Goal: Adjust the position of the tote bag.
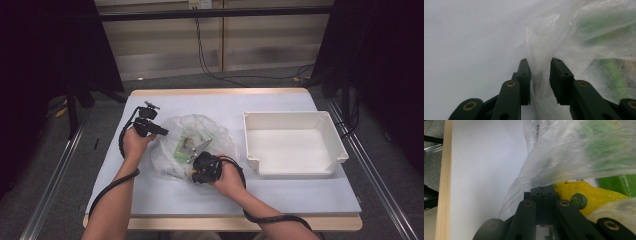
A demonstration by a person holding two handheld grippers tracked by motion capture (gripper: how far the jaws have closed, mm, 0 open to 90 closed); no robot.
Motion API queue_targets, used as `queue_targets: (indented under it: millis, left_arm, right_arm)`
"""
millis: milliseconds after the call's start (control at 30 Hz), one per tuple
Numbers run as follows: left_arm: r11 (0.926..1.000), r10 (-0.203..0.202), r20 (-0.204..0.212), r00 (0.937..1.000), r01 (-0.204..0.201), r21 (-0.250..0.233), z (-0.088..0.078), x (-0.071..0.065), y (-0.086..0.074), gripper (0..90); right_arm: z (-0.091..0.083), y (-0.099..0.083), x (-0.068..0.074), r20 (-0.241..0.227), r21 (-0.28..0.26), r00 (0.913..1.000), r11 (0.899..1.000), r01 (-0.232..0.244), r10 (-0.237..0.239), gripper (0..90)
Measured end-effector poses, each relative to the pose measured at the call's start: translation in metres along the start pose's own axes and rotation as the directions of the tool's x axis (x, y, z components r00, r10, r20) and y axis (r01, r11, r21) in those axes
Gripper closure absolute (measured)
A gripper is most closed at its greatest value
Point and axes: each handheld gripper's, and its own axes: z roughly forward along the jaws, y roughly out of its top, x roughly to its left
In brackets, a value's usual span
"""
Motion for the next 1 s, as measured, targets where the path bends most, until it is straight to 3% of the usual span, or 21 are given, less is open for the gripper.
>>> queue_targets:
  millis: [100,200,267,367,400,433,467,500,667,700,767,967,1000]
  left_arm:
    - [0.9995,-0.012,0.031,0.9994,0.013,-0.03,-0.01,-0.002,-0.003,50.7]
    - [0.9993,0.018,0.037,0.9991,-0.017,-0.035,-0.021,-0.003,-0.005,39.7]
    - [0.9988,0.01,0.048,0.9988,-0.008,-0.048,-0.026,-0.005,-0.007,35.6]
    - [0.9993,0.027,0.063,0.9977,-0.025,-0.026,-0.029,-0.009,-0.008,30.4]
    - [0.9994,0.03,0.065,0.9974,-0.028,-0.02,-0.03,-0.011,-0.009,29.3]
    - [0.9987,-0.005,0.063,0.998,0.008,-0.049,-0.028,-0.015,-0.01,29.1]
    - [0.9992,0.037,0.064,0.9972,-0.036,-0.019,-0.032,-0.013,-0.01,28.4]
    - [0.9993,0.02,0.066,0.9976,-0.018,-0.033,-0.032,-0.015,-0.011,28.1]
    - [0.9988,0.041,0.056,0.9976,-0.04,-0.027,-0.038,-0.02,-0.01,28.0]
    - [0.999,0.016,0.053,0.9985,-0.014,-0.042,-0.039,-0.023,-0.01,27.5]
    - [0.999,0.014,0.059,0.9982,-0.011,-0.044,-0.041,-0.025,-0.009,27.2]
    - [0.9975,0.068,0.052,0.9963,-0.067,-0.024,-0.045,-0.032,-0.007,26.5]
    - [0.995,0.1,0.058,0.9934,-0.099,-0.007,-0.047,-0.031,-0.007,26.6]
  right_arm:
    - [-0.001,0.0,-0.001,0.001,0.002,1.0,1.0,-0.006,0.006,89.8]
    - [-0.001,-0.002,-0.005,-0.011,-0.01,0.9997,1.0,-0.024,0.023,89.8]
    - [-0.001,-0.002,-0.005,-0.012,-0.004,0.9995,1.0,-0.03,0.03,89.8]
    - [-0.001,0.0,-0.005,-0.01,0.004,0.9997,1.0,-0.021,0.021,89.8]
    - [0.0,0.001,-0.005,-0.01,0.008,0.9996,1.0,-0.027,0.028,89.8]
    - [-0.001,0.001,-0.005,-0.012,0.01,0.9996,1.0,-0.024,0.024,89.8]
    - [0.0,0.001,-0.005,-0.008,0.005,0.9997,1.0,-0.025,0.025,89.8]
    - [0.0,0.001,-0.005,-0.009,0.008,0.9997,1.0,-0.024,0.025,89.8]
    - [0.0,0.001,-0.005,-0.009,0.006,0.9994,0.999,-0.033,0.033,89.8]
    - [0.0,0.001,-0.006,-0.009,0.006,0.9993,0.999,-0.035,0.035,89.9]
    - [0.0,0.001,-0.006,-0.018,0.005,0.9989,0.999,-0.044,0.044,89.8]
    - [0.0,0.001,-0.007,-0.025,0.011,0.9981,0.998,-0.056,0.056,89.9]
    - [0.001,0.001,-0.007,-0.023,0.006,0.9985,0.999,-0.05,0.05,89.9]
